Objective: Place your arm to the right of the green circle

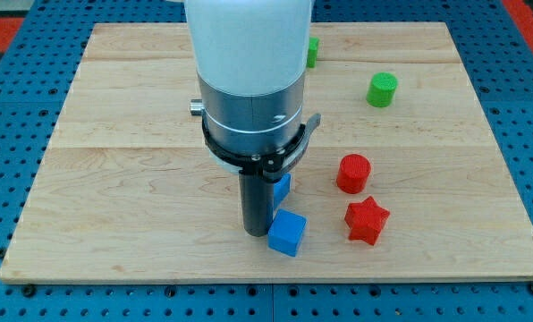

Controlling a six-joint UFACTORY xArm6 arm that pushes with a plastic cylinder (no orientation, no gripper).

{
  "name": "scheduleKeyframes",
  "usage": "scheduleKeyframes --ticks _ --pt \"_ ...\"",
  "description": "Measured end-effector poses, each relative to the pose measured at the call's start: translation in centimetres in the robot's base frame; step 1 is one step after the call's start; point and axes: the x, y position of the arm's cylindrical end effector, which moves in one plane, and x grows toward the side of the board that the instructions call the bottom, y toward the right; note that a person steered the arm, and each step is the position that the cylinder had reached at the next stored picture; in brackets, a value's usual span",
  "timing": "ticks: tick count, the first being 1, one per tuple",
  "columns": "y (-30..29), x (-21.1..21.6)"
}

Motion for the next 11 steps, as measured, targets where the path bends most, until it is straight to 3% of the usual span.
scheduleKeyframes --ticks 1,2,6,7,9,10,11 --pt "-7.7 3.3" --pt "-7.4 5.5" --pt "17.9 4.9" --pt "20.0 1.8" --pt "23.1 -17.7" --pt "23.6 -22.3" --pt "22.9 -23.8"
